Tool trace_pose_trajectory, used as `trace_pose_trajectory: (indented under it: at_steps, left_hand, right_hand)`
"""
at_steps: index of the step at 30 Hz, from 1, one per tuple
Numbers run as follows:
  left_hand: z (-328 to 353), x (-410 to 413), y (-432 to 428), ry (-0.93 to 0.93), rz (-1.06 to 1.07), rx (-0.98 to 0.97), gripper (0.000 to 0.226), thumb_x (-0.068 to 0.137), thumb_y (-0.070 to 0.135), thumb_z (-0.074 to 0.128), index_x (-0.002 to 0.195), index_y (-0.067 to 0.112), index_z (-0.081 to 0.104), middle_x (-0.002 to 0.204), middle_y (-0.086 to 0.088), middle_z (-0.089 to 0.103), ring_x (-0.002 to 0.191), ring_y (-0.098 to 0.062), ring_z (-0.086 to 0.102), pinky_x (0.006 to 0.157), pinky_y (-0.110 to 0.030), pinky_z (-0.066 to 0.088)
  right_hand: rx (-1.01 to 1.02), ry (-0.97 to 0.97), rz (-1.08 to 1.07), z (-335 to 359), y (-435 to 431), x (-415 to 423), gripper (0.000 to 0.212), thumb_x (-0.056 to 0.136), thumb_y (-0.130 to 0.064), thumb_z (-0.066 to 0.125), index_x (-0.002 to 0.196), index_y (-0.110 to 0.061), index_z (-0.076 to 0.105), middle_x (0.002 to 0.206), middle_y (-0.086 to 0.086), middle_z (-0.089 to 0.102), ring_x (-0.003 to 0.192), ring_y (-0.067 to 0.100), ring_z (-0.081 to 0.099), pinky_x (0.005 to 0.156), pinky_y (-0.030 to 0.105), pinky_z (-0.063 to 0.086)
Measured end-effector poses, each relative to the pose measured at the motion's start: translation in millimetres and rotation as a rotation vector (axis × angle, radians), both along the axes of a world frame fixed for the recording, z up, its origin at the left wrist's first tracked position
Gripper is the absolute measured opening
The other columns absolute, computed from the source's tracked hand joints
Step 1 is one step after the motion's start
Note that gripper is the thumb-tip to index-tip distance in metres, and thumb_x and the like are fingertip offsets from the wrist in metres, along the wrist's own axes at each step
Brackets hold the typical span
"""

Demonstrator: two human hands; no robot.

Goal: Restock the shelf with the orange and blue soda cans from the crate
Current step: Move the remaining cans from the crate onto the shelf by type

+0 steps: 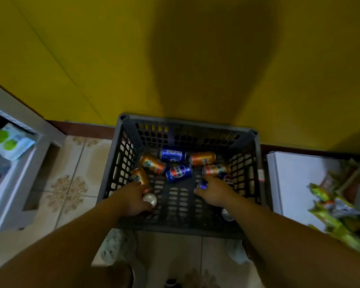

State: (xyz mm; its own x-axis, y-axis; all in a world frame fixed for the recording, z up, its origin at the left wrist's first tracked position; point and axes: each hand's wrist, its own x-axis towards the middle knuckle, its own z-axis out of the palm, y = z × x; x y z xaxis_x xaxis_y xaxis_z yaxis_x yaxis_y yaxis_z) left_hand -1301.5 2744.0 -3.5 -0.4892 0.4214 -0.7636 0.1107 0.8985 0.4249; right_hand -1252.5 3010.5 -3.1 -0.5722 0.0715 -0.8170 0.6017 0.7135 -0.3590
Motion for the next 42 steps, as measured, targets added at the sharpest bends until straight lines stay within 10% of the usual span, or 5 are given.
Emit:
trace_pose_trajectory:
  at_steps: [7,19,31,37,42]
  left_hand:
    - [-77.6,-14.6,-15.6,-0.025,0.009,-0.029,0.056,0.086,0.049,0.058,0.138,0.036,0.04,0.141,0.0,0.046,0.126,-0.021,0.046,0.109,-0.039,0.036]
    - [-113.3,-14.1,-23.1,-0.089,0.158,0.014,0.042,0.096,0.028,0.053,0.137,0.023,0.045,0.141,-0.006,0.048,0.126,-0.022,0.046,0.102,-0.024,0.032]
    - [11.5,11.7,28.7,-0.18,0.439,0.391,0.081,0.071,0.02,0.08,0.132,0.039,0.029,0.127,0.003,0.051,0.115,-0.015,0.054,0.095,-0.033,0.048]
    - [128.9,43.0,71.2,-0.092,0.535,0.651,0.066,0.073,0.011,0.079,0.118,0.034,0.036,0.112,0.008,0.052,0.093,-0.007,0.058,0.068,-0.015,0.049]
    - [228.1,77.4,100.0,-0.2,0.499,0.852,0.057,0.059,0.02,0.074,0.111,0.025,0.052,0.109,-0.008,0.064,0.095,-0.025,0.067,0.084,-0.043,0.057]
  right_hand:
    - [-0.131,-0.065,0.076,-101.2,-66.8,-17.7,0.058,0.085,-0.048,0.064,0.133,-0.021,0.044,0.127,-0.009,0.05,0.122,0.017,0.05,0.098,0.019,0.037]
    - [-0.171,-0.008,0.286,-156.7,-131.6,-12.2,0.08,0.084,-0.035,0.071,0.149,-0.027,0.024,0.141,0.008,0.05,0.122,0.028,0.053,0.099,0.038,0.046]
    - [-0.378,0.448,-0.59,13.8,-67.0,5.4,0.019,0.084,-0.039,0.07,0.095,-0.029,0.059,0.096,-0.005,0.064,0.089,0.012,0.062,0.076,0.03,0.052]
    - [-0.468,0.695,-0.852,132.4,-44.1,39.0,0.015,0.094,-0.035,0.056,0.097,-0.022,0.063,0.094,0.003,0.066,0.085,0.013,0.063,0.07,0.027,0.051]
    - [-0.497,0.861,-0.919,235.0,-19.6,85.0,0.035,0.081,-0.032,0.067,0.11,-0.014,0.06,0.095,0.004,0.066,0.074,0.009,0.066,0.059,0.022,0.051]
